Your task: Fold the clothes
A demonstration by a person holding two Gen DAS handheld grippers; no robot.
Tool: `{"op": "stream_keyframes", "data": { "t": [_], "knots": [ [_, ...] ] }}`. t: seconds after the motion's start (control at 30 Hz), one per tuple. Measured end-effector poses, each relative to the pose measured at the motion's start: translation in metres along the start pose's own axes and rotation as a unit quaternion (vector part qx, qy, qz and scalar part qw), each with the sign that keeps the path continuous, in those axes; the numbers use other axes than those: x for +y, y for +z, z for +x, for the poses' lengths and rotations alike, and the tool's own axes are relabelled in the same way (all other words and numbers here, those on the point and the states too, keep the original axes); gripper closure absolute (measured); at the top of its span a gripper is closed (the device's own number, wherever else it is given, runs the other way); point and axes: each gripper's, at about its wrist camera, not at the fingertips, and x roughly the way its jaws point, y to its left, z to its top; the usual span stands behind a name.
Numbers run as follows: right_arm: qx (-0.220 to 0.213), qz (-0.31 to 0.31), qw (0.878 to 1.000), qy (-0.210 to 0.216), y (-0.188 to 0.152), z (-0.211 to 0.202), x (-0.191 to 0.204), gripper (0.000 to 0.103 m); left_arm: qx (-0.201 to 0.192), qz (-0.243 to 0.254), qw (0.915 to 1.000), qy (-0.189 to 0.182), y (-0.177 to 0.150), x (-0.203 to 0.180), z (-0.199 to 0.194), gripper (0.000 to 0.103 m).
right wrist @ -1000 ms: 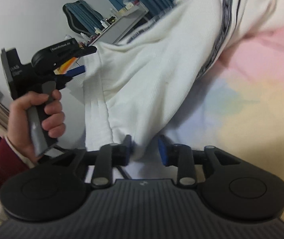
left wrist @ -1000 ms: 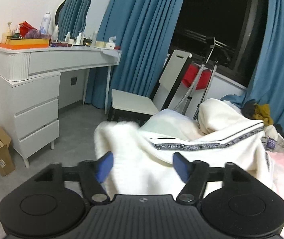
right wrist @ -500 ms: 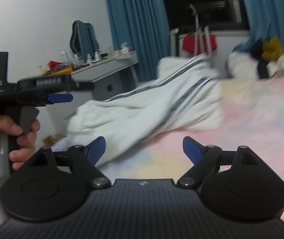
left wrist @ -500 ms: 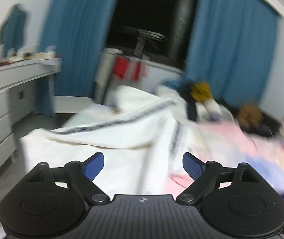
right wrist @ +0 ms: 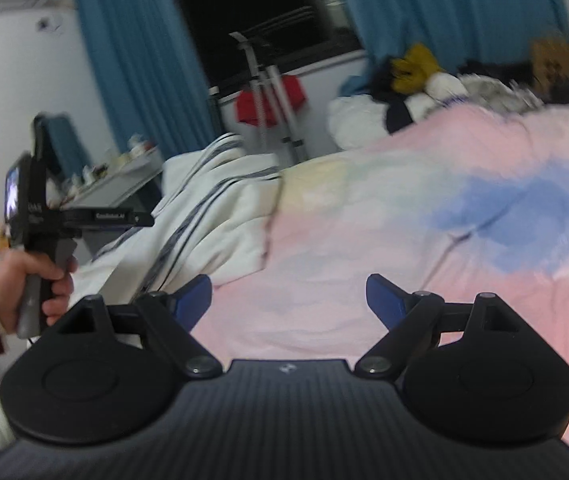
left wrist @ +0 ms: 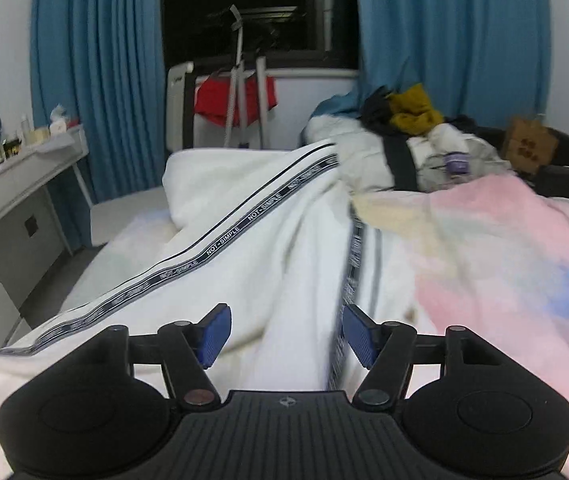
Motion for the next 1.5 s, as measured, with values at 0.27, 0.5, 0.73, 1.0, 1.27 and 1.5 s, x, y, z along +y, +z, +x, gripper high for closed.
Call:
{"op": "stream_keyframes", "data": {
  "t": [0.27, 0.5, 0.73, 1.0, 1.27, 1.5],
  "knots": [
    [0.007, 0.057, 0.998, -0.006, 0.002, 0.031, -0.04, 0.017, 0.012, -0.024, 0.9994, -0.021, 0.022, 0.001, 0.066, 0.099],
    [0.005, 0.074, 0.997, -0.002, 0.003, 0.039, -0.052, 0.017, -0.042, 0.04, 0.9957, -0.072, 0.02, -0.03, 0.004, 0.101],
    [-0.011, 0.067, 0.998, -0.003, 0.007, 0.015, -0.04, 0.017, -0.056, 0.099, 0.9812, -0.156, -0.013, -0.068, -0.071, 0.101],
    [-0.022, 0.06, 0.998, 0.0, 0.007, 0.001, -0.03, 0.017, 0.0, 0.084, 0.9742, -0.21, -0.113, -0.084, -0.092, 0.101],
    [-0.017, 0.066, 0.998, 0.007, 0.006, -0.003, -0.027, 0.017, 0.001, 0.036, 0.9768, -0.211, -0.128, -0.073, -0.082, 0.077],
    [-0.018, 0.091, 0.996, 0.009, 0.005, -0.004, -0.031, 0.017, -0.046, -0.061, 0.9709, -0.227, -0.081, -0.044, -0.072, 0.04]
  ]
}}
